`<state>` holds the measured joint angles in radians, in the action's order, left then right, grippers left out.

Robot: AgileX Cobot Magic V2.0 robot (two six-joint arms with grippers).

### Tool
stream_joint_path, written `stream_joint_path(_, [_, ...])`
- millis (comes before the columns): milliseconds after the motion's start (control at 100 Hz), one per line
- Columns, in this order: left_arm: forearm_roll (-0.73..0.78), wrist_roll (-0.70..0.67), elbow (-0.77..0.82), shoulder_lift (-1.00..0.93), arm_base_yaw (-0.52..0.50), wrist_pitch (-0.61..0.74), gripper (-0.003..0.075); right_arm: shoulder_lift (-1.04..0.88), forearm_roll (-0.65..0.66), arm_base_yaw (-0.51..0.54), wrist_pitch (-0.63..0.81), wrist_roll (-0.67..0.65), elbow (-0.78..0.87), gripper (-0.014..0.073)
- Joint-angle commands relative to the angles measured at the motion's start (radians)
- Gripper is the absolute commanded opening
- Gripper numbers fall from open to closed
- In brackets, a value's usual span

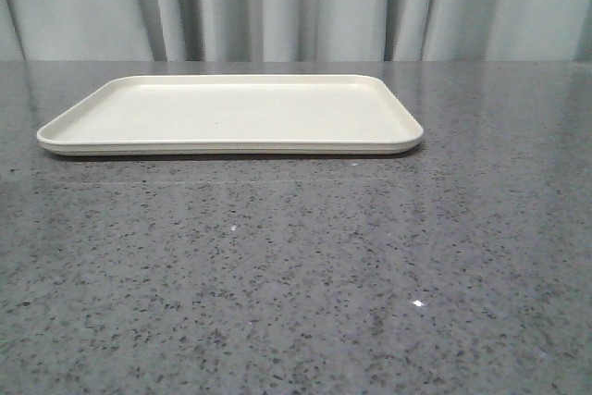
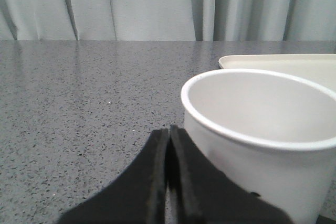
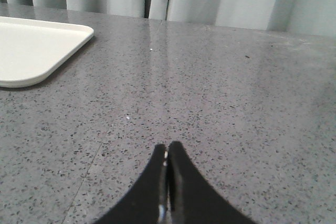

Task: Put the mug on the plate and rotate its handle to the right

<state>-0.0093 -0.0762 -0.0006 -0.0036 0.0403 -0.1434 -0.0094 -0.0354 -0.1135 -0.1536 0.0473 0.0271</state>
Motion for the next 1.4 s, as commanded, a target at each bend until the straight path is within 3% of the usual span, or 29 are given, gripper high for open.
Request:
stream_joint_path(0, [-0.009, 0.002, 0.011, -0.03, -0.003, 0.084, -0.002, -0.022, 0.005, 0.009, 0.08, 0.002, 0.0, -0.0065])
stream_joint_path(830, [-0.009, 0.002, 0.011, -0.03, -0.003, 0.092, -0.002, -0.022, 0.011, 0.009, 0.084, 0.018, 0.0, -0.0065])
stream_joint_path(1100, [-0.09, -0.01, -0.052, -0.03, -0.003, 0.097, -0.002, -0.022, 0.01, 0.009, 0.251, 0.005, -0.021, -0.0065])
stream_joint_path(1240, [-0.094, -0.01, -0.144, -0.028, -0.003, 0.086, -0.002, -0.012, 0.0, 0.009, 0.204, 0.005, -0.09, -0.0065])
stream_joint_path(1390, [-0.124, -0.01, -0.276, 0.017, -0.003, -0.001, -0.002, 0.031, -0.033, 0.009, 0.041, 0.005, -0.215, -0.0065])
